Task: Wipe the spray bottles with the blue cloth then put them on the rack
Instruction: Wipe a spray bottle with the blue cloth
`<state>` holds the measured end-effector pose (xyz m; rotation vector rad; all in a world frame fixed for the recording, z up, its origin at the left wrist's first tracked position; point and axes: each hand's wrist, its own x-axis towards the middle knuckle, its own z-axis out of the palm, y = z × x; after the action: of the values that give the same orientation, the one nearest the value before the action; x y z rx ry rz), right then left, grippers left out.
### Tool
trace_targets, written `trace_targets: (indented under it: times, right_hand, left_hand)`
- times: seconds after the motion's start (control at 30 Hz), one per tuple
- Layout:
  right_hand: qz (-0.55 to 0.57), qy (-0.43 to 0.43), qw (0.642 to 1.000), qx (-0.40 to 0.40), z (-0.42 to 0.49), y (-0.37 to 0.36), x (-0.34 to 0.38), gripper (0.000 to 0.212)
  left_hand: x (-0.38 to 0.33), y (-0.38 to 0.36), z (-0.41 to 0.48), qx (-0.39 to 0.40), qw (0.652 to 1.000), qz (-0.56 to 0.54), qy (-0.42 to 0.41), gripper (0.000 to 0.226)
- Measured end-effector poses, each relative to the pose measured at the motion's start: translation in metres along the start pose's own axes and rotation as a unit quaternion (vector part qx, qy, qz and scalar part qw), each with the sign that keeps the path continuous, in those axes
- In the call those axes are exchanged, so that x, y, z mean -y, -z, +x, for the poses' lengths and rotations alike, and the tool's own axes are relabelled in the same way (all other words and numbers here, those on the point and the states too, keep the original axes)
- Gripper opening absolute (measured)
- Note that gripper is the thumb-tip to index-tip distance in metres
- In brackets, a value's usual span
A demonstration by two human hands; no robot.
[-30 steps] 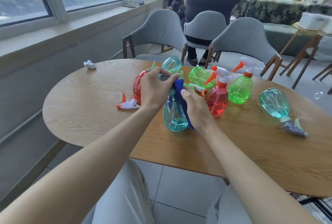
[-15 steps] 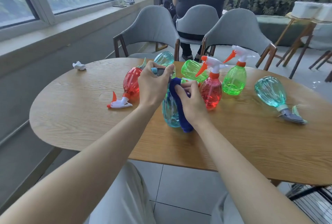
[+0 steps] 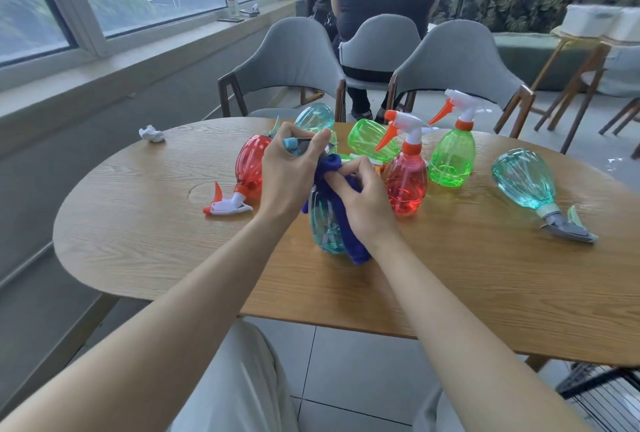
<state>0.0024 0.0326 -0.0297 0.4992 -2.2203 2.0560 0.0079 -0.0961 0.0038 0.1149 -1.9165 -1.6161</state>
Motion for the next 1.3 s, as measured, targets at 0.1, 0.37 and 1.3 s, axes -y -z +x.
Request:
trace_targets:
  times: [0.1, 0.37, 1.3]
  right_hand:
    - [0.069, -0.056, 0.996, -0.002, 0.008, 0.005, -0.004, 0.016]
    - [-0.038, 0.071, 0.997, -0.01, -0.025, 0.0, -0.013, 0.024]
    - [0.035, 0.053, 0.998, 0.003, 0.018, 0.026, 0.019, 0.015]
  left_hand:
    - [-0.002, 0.003, -0.001, 0.016, 1.0, -0.024, 0.002, 0.024]
    - [-0.003, -0.005, -0.006, 0.038, 0.999, -0.011, -0.037, 0.021]
    - [-0.016, 0.0, -0.023, 0.137, 0.99, 0.01, -0.024, 0.042]
